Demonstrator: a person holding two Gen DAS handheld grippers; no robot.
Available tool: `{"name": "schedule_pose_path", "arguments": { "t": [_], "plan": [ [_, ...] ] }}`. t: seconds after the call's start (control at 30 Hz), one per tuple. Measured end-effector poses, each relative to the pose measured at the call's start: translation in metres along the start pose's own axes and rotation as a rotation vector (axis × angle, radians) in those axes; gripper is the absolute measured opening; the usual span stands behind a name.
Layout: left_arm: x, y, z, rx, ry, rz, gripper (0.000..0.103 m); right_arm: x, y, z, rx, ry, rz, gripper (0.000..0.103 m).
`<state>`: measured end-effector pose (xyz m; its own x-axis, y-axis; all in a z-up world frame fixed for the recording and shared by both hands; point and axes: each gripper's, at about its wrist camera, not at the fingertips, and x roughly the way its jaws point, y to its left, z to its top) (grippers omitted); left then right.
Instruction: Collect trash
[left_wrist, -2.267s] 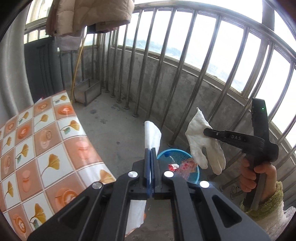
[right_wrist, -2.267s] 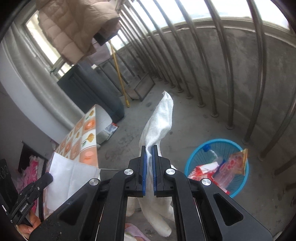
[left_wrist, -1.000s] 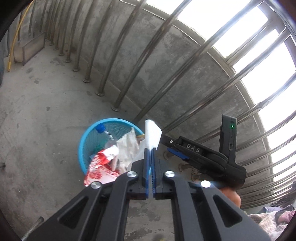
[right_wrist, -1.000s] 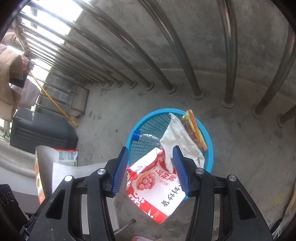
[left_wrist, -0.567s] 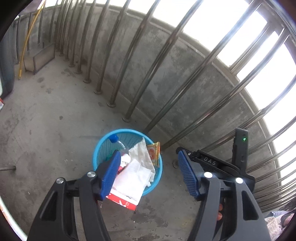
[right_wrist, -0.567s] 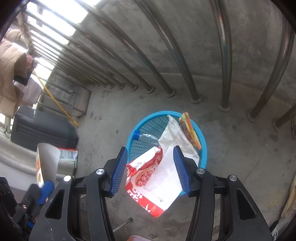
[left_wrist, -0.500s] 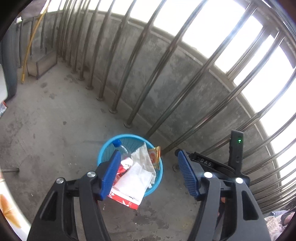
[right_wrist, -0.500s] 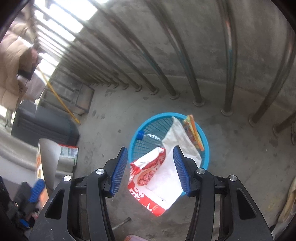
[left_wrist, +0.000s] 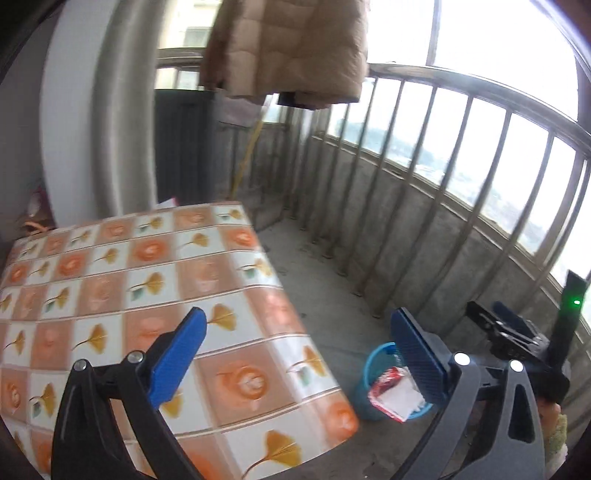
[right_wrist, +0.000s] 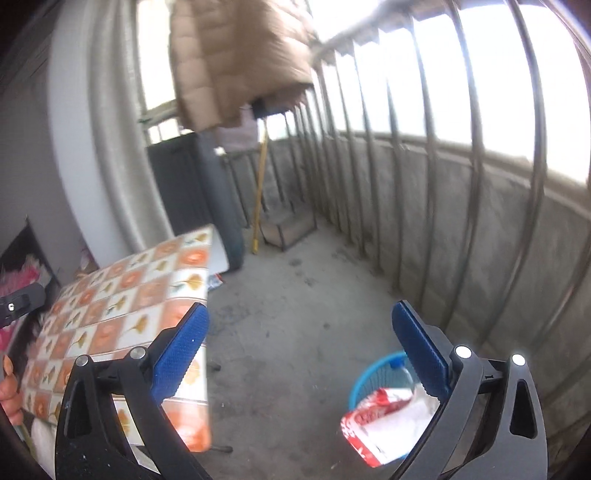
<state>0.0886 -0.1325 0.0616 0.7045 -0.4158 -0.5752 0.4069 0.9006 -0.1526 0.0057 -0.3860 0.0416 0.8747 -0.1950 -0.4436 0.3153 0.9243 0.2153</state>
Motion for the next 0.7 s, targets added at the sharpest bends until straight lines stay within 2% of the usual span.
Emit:
{"name": "schedule_pose_path", "arguments": {
  "t": [0.1, 0.2, 0.3, 0.37, 0.53, 0.7],
  "plan": [
    [-0.028, 0.045, -0.018, -0.074, -0.009, 0.19, 0.097, -0.014, 0.04, -0.007, -0.047, -0.034, 0.044, 0.095],
    [-0.049, 0.074, -0.037, -0.079, -0.023, 0.393, 0.097, -0.026, 0.071, -0.022, -0.078, -0.046, 0.105, 0.095],
    [-0.069, 0.087, -0.06, -0.069, -0.047, 0.51, 0.097, -0.029, 0.1, -0.038, -0.124, -0.015, 0.102, 0.095],
    [-0.074, 0.091, -0.071, -0.074, -0.026, 0.542, 0.097, -0.028, 0.121, -0.046, -0.177, 0.025, 0.09, 0.095],
    [-0.064, 0.097, -0.104, -0.12, 0.093, 0.562, 0.097, -0.028, 0.155, -0.075, -0.297, 0.156, -0.005, 0.095],
    [-0.055, 0.09, -0.132, -0.177, 0.175, 0.495, 0.097, -0.033, 0.155, -0.107, -0.287, 0.277, -0.081, 0.095]
  ]
}}
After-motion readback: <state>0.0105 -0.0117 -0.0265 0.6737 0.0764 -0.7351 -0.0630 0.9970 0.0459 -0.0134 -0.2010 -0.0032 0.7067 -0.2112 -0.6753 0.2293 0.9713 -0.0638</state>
